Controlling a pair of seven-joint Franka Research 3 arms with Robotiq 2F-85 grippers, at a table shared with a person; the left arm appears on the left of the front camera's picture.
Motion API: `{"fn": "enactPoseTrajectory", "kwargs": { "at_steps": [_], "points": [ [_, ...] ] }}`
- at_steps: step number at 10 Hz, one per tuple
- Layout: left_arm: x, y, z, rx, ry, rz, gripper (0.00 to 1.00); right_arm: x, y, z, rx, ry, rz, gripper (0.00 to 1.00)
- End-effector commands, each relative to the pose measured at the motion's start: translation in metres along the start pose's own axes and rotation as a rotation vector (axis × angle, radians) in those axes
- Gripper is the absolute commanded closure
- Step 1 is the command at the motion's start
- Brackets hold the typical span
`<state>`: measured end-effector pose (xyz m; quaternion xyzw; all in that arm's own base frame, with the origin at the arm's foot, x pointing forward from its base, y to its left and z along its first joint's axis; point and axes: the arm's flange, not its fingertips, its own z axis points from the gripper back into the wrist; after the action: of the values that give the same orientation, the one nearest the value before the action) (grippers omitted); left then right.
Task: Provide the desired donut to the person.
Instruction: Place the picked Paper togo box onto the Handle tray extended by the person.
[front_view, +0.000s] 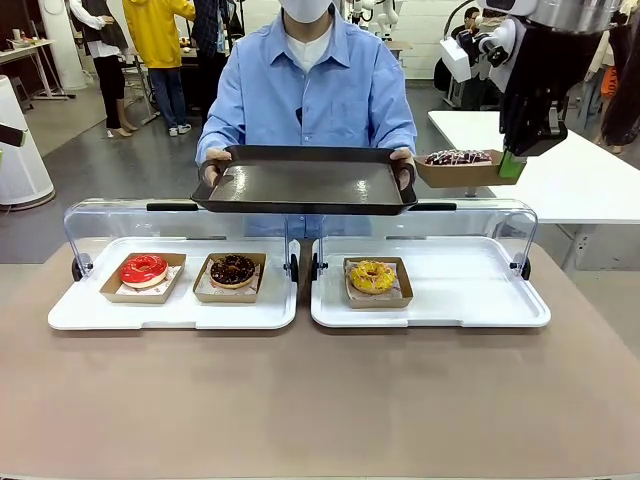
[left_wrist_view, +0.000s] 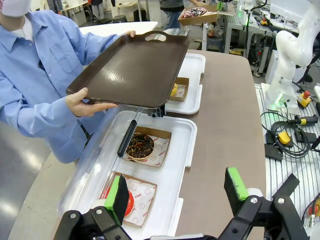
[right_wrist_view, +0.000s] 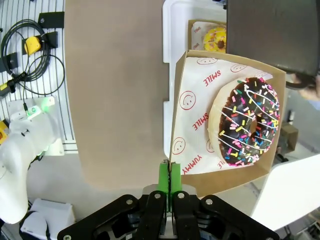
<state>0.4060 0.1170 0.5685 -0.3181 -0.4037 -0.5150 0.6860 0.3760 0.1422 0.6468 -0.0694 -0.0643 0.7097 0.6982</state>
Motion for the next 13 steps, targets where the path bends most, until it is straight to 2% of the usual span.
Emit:
{"fn": "enactPoseTrajectory", "kwargs": {
  "at_steps": [1,10,13],
  "points": [
    [0.001,0.0,0.001,0.003,-0.001,-0.003,0.0,-0.002,0.004,-0.004,-0.001,0.005,-0.002,1.0],
    [0.001,0.0,0.001,0.003,-0.001,-0.003,0.0,0.0,0.0,0.0,0.0,0.0,0.0,0.99],
    [0.001,0.0,0.001,0.003,-0.001,-0.003,0.0,0.043,-0.025,0.013,-0.04,-0.001,-0.036,0.99]
  ]
}}
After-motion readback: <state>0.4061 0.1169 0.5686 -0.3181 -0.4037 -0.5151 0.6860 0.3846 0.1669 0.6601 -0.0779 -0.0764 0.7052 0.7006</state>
